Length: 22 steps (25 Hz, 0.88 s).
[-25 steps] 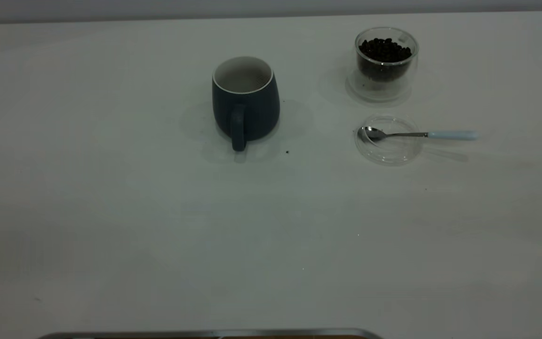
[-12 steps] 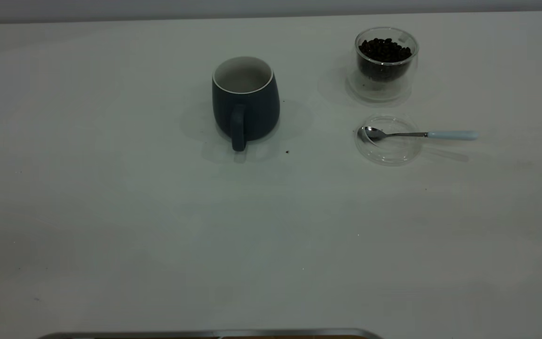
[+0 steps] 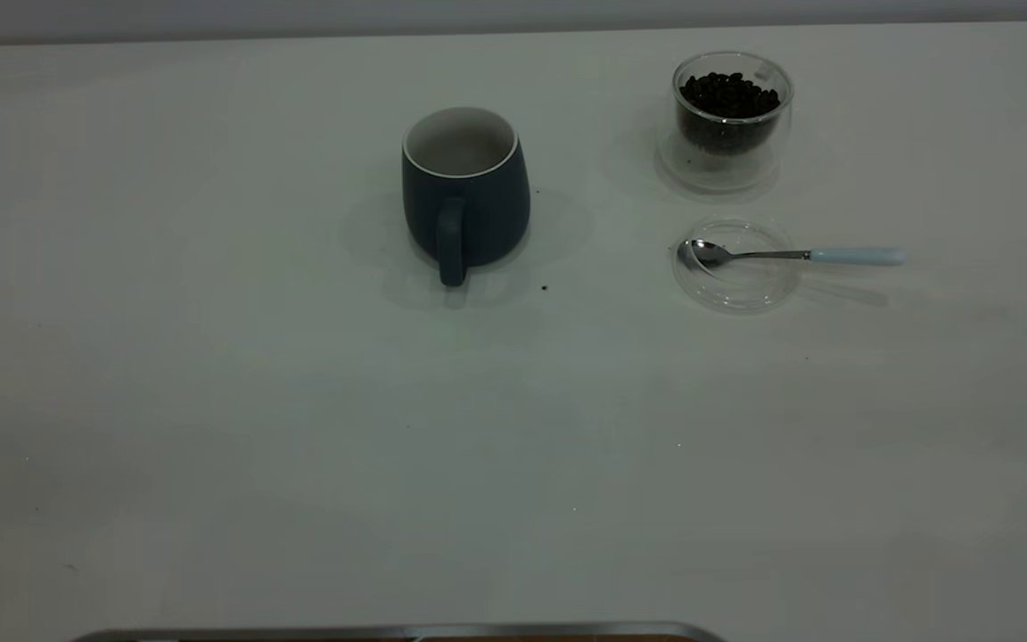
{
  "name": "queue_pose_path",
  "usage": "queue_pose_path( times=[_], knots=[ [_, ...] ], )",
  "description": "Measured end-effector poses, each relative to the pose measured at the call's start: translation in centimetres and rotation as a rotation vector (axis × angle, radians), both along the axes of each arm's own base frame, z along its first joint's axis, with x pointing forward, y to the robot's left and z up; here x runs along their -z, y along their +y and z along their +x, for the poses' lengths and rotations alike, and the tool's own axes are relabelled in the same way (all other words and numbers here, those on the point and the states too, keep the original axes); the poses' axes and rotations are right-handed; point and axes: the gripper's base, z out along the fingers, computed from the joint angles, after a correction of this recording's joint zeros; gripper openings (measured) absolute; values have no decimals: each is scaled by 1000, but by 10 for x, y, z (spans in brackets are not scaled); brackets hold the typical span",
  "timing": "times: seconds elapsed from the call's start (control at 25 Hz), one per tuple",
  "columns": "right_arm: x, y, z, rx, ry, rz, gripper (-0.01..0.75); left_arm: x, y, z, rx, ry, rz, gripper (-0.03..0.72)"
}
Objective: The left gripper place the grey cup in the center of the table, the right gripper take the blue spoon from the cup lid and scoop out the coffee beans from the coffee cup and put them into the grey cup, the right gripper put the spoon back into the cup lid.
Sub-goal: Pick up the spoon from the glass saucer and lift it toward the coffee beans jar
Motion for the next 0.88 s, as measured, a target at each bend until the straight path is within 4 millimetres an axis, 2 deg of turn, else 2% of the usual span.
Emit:
queue_pose_path(
  times=[0.24, 0.72, 0.8, 0.88],
  knots=[
    [0, 0, 0, 0, 0, 0, 565, 1, 0, -4, -68, -27, -4, 567],
    [-1, 2, 0, -15, -6, 23, 565, 1, 0, -5, -71, -26, -5, 567],
    [-6, 5, 0, -30, -41, 48, 565, 1, 0, -5, -71, -26, -5, 567],
    [-20, 8, 0, -50, -87, 84, 565, 1, 0, -5, -71, -26, -5, 567]
  ],
)
